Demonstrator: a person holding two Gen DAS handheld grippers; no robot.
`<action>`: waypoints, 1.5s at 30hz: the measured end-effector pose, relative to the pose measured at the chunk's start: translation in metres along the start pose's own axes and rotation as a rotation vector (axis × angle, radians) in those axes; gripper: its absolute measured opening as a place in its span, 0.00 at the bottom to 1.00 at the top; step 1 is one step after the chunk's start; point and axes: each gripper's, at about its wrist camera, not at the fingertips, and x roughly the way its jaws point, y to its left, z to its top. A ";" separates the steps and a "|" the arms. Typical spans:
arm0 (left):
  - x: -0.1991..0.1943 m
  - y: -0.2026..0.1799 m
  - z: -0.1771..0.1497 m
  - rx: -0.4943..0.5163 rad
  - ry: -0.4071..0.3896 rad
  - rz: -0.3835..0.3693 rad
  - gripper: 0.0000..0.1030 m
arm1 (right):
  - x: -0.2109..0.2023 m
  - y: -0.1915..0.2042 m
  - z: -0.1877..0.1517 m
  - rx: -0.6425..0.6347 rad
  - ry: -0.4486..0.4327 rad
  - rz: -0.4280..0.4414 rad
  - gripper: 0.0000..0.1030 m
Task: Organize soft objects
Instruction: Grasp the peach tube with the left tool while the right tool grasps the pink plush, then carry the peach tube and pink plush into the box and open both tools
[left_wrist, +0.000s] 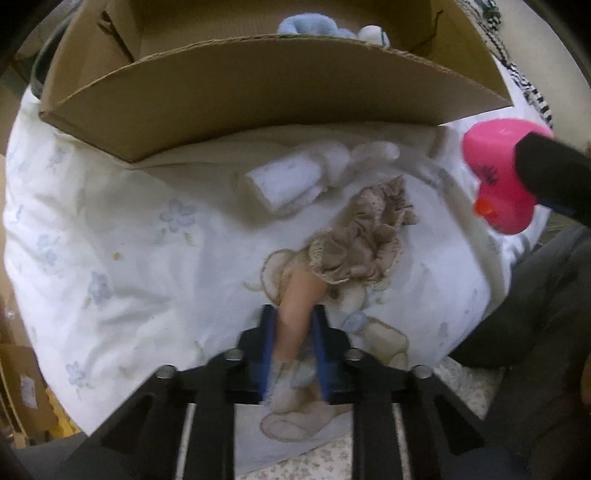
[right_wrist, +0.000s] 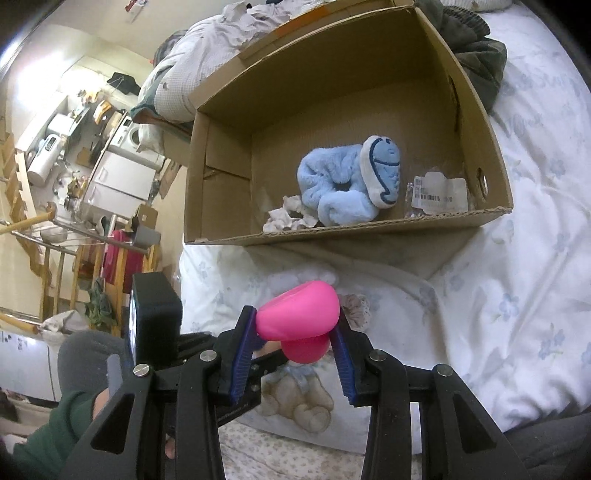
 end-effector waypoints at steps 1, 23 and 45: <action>-0.004 0.001 0.000 -0.007 -0.011 -0.009 0.06 | 0.002 0.000 0.000 0.000 0.006 -0.001 0.41; -0.132 0.026 0.000 -0.126 -0.411 0.049 0.06 | -0.014 0.021 0.004 -0.045 -0.061 0.016 0.41; -0.182 0.037 0.069 -0.130 -0.583 0.121 0.06 | -0.074 0.039 0.063 -0.112 -0.331 0.041 0.41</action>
